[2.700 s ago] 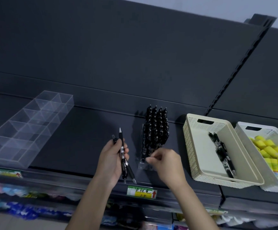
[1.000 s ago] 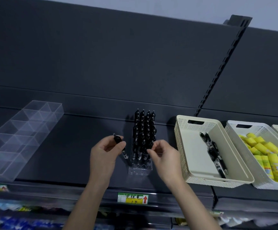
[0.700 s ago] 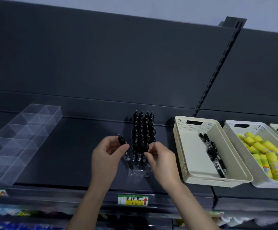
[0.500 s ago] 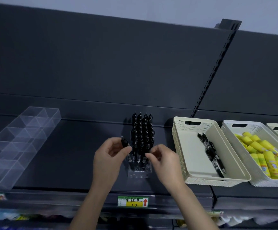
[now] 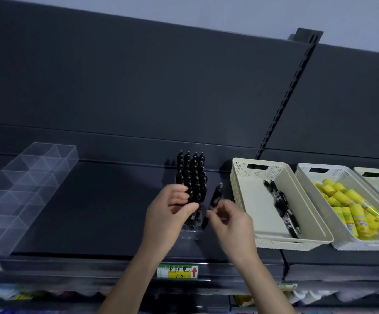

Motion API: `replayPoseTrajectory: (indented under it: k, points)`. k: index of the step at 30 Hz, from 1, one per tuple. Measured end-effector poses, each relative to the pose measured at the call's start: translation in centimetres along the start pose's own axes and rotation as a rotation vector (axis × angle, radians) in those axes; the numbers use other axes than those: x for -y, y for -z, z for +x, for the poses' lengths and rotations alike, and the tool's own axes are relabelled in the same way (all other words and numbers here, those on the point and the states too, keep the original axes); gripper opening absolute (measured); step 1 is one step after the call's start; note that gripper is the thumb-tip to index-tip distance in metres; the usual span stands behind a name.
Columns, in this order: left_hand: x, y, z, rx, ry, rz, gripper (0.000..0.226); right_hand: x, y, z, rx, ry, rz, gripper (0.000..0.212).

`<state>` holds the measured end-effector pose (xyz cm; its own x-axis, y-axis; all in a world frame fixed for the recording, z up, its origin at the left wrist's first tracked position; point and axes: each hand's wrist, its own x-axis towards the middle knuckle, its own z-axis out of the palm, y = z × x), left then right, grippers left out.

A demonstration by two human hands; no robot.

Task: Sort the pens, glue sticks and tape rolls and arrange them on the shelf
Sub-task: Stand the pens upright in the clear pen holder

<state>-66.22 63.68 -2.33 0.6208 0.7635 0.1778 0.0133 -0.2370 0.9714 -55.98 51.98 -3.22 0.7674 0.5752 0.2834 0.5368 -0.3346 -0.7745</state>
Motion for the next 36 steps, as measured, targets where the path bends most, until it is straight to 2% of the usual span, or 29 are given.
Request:
replayPoseTrajectory:
  k: [3,5,7,10,19,29,33,36]
  points:
    - [3.0,0.5,0.2,-0.025,0.141,0.171,0.047,-0.8,-0.1,0.7,-0.075,-0.092,0.04,0.028]
    - [5.0,0.4,0.3,0.045,0.216,0.255,0.067,-0.9,-0.5,1.1,-0.081,-0.125,0.031,0.026]
    - [6.5,0.1,0.4,0.127,0.239,0.271,0.077,-0.8,-0.8,1.3,-0.073,-0.12,0.008,0.028]
    - [8.2,-0.3,0.6,0.201,0.198,0.274,0.068,-0.8,-1.3,1.5,-0.031,-0.081,-0.047,0.03]
    - [10.3,-0.2,0.1,0.227,0.157,0.191,0.063,-1.8,-3.1,0.9,0.114,-0.03,-0.153,0.003]
    - [10.6,-0.2,0.2,0.237,0.156,0.215,0.066,-1.4,-3.6,0.7,0.103,-0.028,-0.188,0.007]
    - [9.6,0.2,0.1,0.197,0.155,0.324,0.066,-1.5,-3.2,0.3,0.101,-0.096,-0.196,0.008]
    - [8.3,0.9,-0.4,0.101,0.128,0.401,0.048,-2.0,-2.1,-0.3,0.054,-0.14,-0.219,0.017]
